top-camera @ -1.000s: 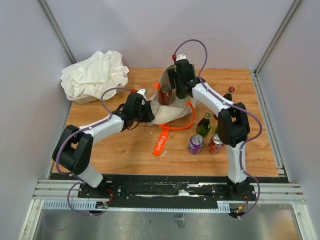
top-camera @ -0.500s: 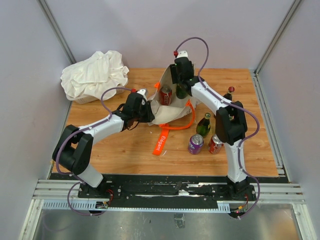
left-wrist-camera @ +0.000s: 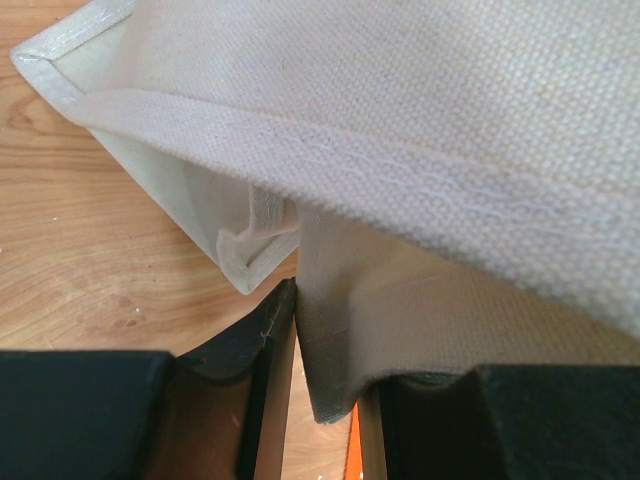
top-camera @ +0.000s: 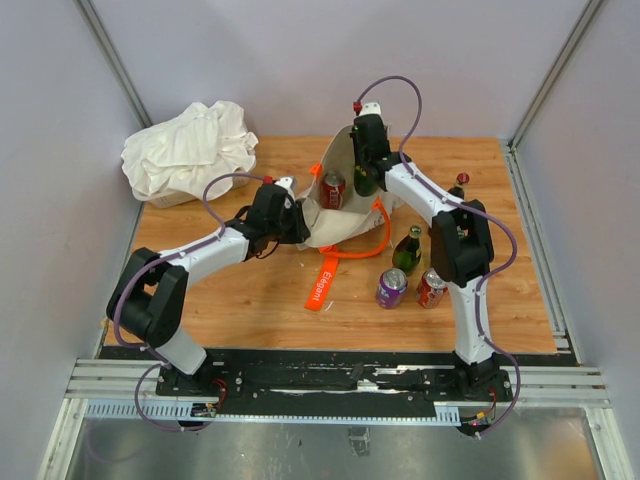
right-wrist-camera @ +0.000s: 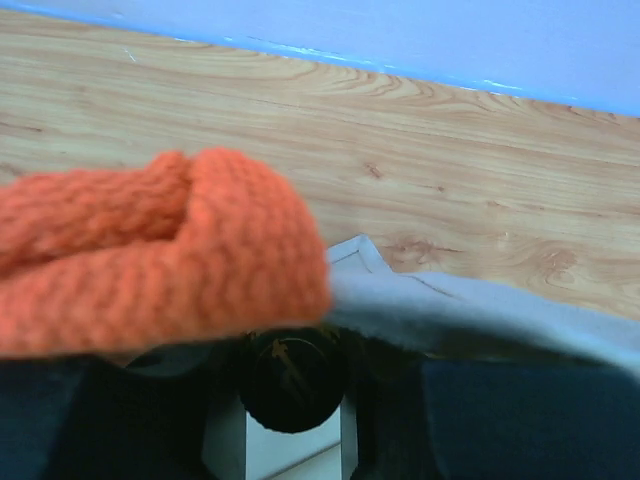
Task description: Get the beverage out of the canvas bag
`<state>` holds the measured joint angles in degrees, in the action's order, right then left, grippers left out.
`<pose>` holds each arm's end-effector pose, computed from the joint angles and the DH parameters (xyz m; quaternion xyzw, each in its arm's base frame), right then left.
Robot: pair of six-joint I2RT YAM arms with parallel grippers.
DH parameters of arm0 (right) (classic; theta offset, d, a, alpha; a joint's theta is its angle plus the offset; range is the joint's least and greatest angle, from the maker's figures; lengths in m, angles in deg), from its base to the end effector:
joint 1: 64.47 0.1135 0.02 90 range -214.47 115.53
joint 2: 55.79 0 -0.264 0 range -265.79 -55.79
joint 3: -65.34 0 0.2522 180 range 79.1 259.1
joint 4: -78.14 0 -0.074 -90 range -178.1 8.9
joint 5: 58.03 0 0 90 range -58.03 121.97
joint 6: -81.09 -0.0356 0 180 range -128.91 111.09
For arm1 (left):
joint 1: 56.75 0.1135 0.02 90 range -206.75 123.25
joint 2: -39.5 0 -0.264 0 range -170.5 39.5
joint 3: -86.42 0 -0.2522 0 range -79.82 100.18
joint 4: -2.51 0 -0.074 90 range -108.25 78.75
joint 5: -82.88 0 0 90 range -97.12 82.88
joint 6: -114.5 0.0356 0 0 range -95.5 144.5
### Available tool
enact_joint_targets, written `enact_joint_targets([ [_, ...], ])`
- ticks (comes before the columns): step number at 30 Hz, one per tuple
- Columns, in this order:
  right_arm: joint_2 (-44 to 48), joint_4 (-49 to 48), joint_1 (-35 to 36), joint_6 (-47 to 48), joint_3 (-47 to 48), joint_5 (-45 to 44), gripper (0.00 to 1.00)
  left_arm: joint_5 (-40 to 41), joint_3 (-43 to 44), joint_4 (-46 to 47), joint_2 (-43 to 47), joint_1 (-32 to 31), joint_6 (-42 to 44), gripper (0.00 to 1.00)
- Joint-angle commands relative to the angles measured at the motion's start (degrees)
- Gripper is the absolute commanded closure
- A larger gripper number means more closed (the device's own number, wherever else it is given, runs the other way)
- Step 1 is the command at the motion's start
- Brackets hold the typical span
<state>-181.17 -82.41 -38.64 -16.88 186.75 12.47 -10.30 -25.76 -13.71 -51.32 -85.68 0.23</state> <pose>0.4761 0.2172 0.2685 -0.0361 0.8283 0.0218 0.5587 0.2973 -0.1666 0.2097 0.0486 0.9018 -0.2143 0.3720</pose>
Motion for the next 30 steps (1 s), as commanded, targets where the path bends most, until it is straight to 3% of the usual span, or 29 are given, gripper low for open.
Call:
enact_joint_targets([
  [1,-0.5,-1.8,-1.9,3.1,-1.6,-1.2,0.99,-0.3,0.1,-4.4,-2.5,0.3,1.1,0.69],
  [16,9.0,-9.1,-2.0,9.9,-4.8,13.0,0.99,-0.2,0.6,-3.1,-3.9,0.5,1.4,0.69],
  [30,26.1,-6.3,-0.6,11.1,-6.5,21.9,0.99,0.0,1.2,-1.7,-5.1,0.6,0.9,0.69],
])
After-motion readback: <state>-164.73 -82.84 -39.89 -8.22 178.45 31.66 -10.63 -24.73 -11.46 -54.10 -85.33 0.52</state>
